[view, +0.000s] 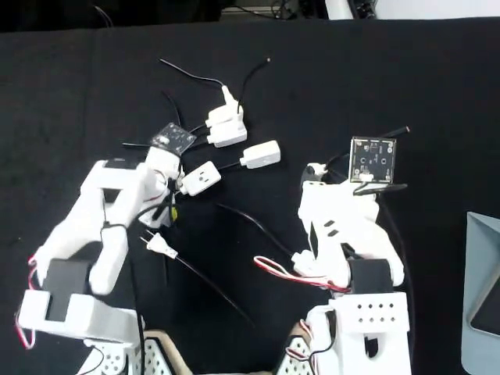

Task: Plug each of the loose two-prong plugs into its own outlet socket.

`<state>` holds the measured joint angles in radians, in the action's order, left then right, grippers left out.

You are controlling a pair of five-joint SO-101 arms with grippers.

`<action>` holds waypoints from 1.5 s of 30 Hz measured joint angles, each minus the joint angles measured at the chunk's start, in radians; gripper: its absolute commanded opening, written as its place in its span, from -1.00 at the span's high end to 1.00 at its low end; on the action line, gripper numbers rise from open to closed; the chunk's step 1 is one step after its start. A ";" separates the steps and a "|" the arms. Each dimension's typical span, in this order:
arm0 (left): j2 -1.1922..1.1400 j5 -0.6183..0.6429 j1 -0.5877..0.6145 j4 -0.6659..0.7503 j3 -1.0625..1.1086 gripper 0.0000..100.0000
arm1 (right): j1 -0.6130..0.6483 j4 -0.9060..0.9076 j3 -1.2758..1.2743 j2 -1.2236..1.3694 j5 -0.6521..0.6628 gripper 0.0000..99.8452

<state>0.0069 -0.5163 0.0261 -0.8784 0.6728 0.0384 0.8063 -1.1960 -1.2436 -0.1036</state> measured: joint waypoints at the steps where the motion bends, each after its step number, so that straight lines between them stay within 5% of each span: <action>1: -0.032 0.000 0.000 -0.009 -0.028 0.83 | 0.000 0.000 0.000 0.000 0.000 0.98; 13: -0.055 -0.002 -0.003 -0.028 -0.110 0.94 | 0.000 0.000 0.000 0.000 0.000 0.98; 30: 0.431 -0.080 0.006 -0.221 -0.107 0.94 | 0.000 0.000 0.000 0.000 0.000 0.98; 38: 0.680 -0.241 0.006 -0.207 0.178 0.93 | 0.000 0.000 0.000 0.000 0.000 0.98; 45: 0.902 -0.318 0.037 0.054 0.585 0.41 | 0.000 0.000 0.000 0.000 0.000 0.98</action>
<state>0.9091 -0.8339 0.0629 -0.8247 1.2574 0.0384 0.8063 -1.1960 -1.2436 -0.1036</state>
